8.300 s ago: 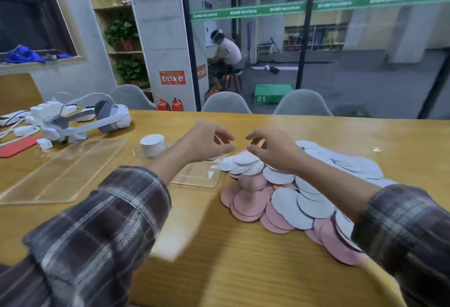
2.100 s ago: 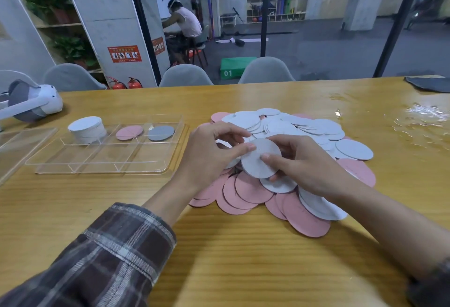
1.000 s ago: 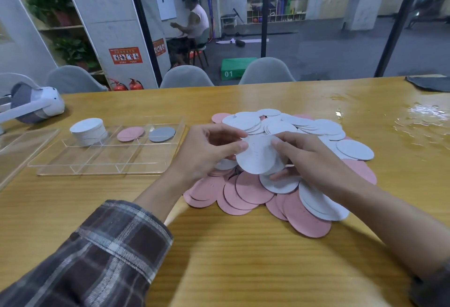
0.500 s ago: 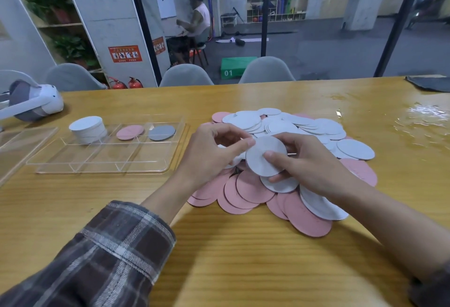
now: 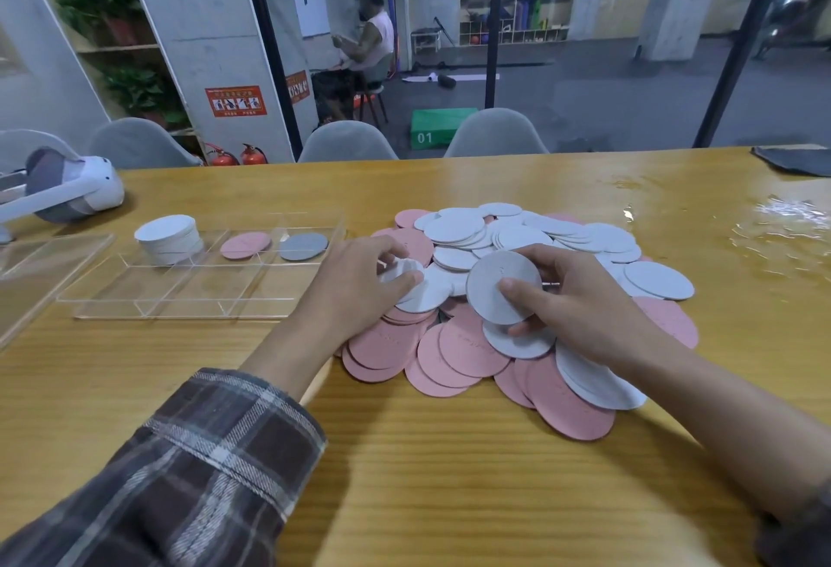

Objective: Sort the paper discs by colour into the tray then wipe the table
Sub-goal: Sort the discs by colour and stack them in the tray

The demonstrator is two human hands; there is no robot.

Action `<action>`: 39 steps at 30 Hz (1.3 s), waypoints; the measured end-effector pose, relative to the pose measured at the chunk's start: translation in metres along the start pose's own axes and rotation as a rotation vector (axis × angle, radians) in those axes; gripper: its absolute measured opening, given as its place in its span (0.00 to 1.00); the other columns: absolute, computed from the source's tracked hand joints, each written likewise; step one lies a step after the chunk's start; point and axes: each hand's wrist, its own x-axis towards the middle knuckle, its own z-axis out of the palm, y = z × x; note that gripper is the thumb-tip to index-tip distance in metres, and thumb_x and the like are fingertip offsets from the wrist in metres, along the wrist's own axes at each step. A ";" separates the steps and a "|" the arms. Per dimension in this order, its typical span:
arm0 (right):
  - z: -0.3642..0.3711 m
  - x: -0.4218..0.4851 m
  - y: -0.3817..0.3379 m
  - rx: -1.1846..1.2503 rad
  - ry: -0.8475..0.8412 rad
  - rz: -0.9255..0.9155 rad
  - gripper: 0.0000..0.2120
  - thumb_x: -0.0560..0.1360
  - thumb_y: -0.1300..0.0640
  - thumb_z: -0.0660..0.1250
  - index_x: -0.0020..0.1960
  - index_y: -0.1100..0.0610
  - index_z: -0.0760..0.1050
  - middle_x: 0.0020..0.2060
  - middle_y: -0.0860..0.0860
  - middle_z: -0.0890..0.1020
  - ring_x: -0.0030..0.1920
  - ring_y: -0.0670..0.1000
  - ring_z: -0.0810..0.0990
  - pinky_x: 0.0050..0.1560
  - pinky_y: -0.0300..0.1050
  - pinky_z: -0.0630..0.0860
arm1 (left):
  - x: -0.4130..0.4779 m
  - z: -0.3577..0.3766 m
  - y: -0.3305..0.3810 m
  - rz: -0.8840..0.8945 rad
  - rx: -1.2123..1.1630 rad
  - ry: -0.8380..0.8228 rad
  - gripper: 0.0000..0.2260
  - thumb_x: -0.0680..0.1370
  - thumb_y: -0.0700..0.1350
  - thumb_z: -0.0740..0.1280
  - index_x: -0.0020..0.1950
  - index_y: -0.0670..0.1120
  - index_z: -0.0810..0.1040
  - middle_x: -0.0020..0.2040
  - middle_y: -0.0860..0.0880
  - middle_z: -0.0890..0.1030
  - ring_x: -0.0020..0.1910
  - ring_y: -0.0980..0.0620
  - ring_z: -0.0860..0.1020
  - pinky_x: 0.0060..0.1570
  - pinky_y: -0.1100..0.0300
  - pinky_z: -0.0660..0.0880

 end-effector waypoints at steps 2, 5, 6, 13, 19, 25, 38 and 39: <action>0.000 0.000 0.000 -0.015 0.001 0.001 0.06 0.81 0.57 0.69 0.57 0.53 0.80 0.51 0.51 0.86 0.36 0.57 0.88 0.48 0.56 0.83 | 0.000 0.000 0.002 0.026 -0.019 0.014 0.08 0.78 0.51 0.73 0.51 0.47 0.87 0.43 0.60 0.84 0.47 0.62 0.81 0.73 0.38 0.66; 0.000 -0.001 0.000 -0.025 -0.002 0.003 0.05 0.81 0.57 0.68 0.56 0.52 0.80 0.51 0.50 0.86 0.36 0.56 0.88 0.47 0.55 0.83 | 0.001 0.000 0.003 0.049 -0.049 -0.008 0.05 0.78 0.43 0.72 0.44 0.48 0.88 0.39 0.64 0.83 0.47 0.64 0.79 0.72 0.35 0.67; 0.000 -0.001 0.000 -0.028 -0.002 0.003 0.05 0.81 0.57 0.68 0.56 0.52 0.80 0.50 0.50 0.86 0.36 0.56 0.88 0.47 0.56 0.83 | 0.001 0.000 0.003 0.041 -0.048 -0.028 0.05 0.77 0.42 0.72 0.44 0.50 0.87 0.40 0.63 0.83 0.47 0.64 0.80 0.72 0.35 0.67; 0.001 -0.001 0.000 -0.040 0.004 -0.004 0.05 0.81 0.56 0.69 0.56 0.51 0.80 0.50 0.49 0.86 0.35 0.55 0.88 0.48 0.54 0.82 | 0.000 -0.008 0.001 -0.037 -0.031 -0.098 0.10 0.76 0.52 0.76 0.56 0.51 0.85 0.47 0.60 0.83 0.49 0.64 0.80 0.70 0.49 0.72; 0.001 -0.002 -0.001 -0.048 0.024 -0.005 0.06 0.81 0.56 0.68 0.57 0.51 0.80 0.51 0.49 0.86 0.35 0.54 0.88 0.49 0.56 0.83 | -0.001 -0.012 0.007 -0.025 -0.127 -0.051 0.11 0.72 0.47 0.81 0.52 0.52 0.87 0.44 0.57 0.84 0.44 0.61 0.79 0.56 0.61 0.74; 0.001 -0.002 -0.003 -0.032 0.008 0.019 0.06 0.83 0.55 0.66 0.58 0.50 0.79 0.51 0.48 0.86 0.37 0.54 0.88 0.53 0.59 0.82 | -0.003 -0.017 0.019 -0.046 -0.539 -0.203 0.06 0.73 0.42 0.80 0.49 0.45 0.89 0.41 0.45 0.85 0.41 0.55 0.80 0.39 0.68 0.74; 0.006 -0.007 -0.012 0.150 -0.178 0.098 0.14 0.79 0.67 0.64 0.58 0.53 0.82 0.47 0.53 0.86 0.43 0.57 0.88 0.45 0.50 0.85 | -0.014 0.010 0.037 0.044 -0.506 -0.052 0.11 0.69 0.43 0.83 0.42 0.46 0.82 0.39 0.48 0.85 0.37 0.53 0.83 0.40 0.59 0.80; 0.006 -0.007 -0.012 0.150 -0.172 0.095 0.13 0.79 0.67 0.65 0.58 0.53 0.82 0.47 0.53 0.86 0.43 0.57 0.88 0.44 0.49 0.85 | -0.014 0.010 0.036 0.054 -0.507 -0.061 0.09 0.70 0.42 0.82 0.43 0.46 0.83 0.40 0.50 0.85 0.39 0.53 0.84 0.43 0.59 0.81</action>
